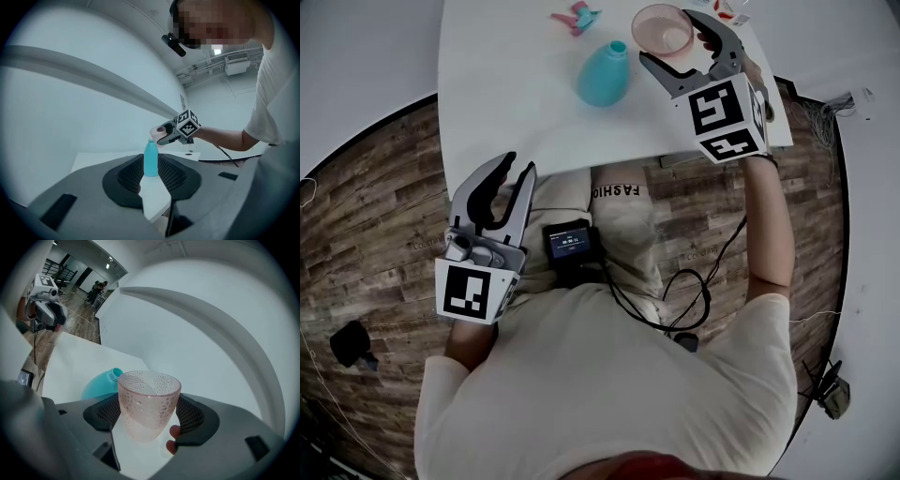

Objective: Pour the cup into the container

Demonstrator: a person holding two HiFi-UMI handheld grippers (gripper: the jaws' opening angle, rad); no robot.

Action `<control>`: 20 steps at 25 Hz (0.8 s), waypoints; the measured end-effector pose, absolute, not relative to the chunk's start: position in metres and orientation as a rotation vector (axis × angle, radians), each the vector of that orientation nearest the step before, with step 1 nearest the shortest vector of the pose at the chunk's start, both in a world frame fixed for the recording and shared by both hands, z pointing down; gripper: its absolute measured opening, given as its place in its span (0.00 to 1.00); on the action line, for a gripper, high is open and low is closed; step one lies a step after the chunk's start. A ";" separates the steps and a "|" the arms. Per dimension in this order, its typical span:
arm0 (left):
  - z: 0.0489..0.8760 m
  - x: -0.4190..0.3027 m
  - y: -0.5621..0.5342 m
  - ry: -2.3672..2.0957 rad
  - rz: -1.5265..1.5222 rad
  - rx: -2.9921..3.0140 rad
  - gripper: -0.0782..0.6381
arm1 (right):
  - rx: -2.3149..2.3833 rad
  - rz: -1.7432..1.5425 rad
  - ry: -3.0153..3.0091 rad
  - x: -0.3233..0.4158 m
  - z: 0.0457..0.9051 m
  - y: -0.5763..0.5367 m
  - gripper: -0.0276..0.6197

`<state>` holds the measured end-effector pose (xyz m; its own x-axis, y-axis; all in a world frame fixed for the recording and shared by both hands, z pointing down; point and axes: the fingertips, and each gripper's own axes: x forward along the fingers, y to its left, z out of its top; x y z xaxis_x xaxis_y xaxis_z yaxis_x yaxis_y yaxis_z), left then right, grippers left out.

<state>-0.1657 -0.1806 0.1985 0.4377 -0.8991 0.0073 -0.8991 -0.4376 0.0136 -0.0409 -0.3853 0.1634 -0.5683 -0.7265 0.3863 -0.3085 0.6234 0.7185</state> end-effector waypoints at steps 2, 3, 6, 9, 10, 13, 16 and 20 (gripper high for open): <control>0.199 -0.167 -0.181 -1.665 0.004 2.646 0.25 | 0.809 -0.790 -2.155 -0.042 0.163 -0.386 0.62; 0.198 -0.167 -0.181 -1.670 -0.004 2.654 0.25 | 0.810 -0.793 -2.153 -0.042 0.162 -0.386 0.62; 0.198 -0.167 -0.181 -1.671 0.003 2.654 0.25 | 0.813 -0.800 -2.147 -0.042 0.161 -0.386 0.62; 0.198 -0.167 -0.183 -1.668 0.011 2.651 0.25 | 0.814 -0.804 -2.143 -0.041 0.159 -0.387 0.62; 0.197 -0.167 -0.184 -1.668 0.009 2.652 0.25 | 0.815 -0.804 -2.142 -0.041 0.159 -0.388 0.62; 0.194 -0.166 -0.188 -1.669 0.002 2.658 0.25 | 0.817 -0.805 -2.141 -0.040 0.158 -0.389 0.62; 0.187 -0.164 -0.192 -1.674 -0.024 2.672 0.25 | 0.812 -0.804 -2.136 -0.040 0.157 -0.388 0.62; 0.184 -0.165 -0.195 -1.691 -0.017 2.655 0.25 | 0.815 -0.812 -2.137 -0.041 0.154 -0.388 0.62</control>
<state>-0.1655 -0.1947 0.1845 0.4231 -0.9060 -0.0126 -0.9061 -0.4231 0.0005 -0.0414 -0.3877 0.1541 -0.5573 -0.7384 0.3798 -0.3002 0.6056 0.7369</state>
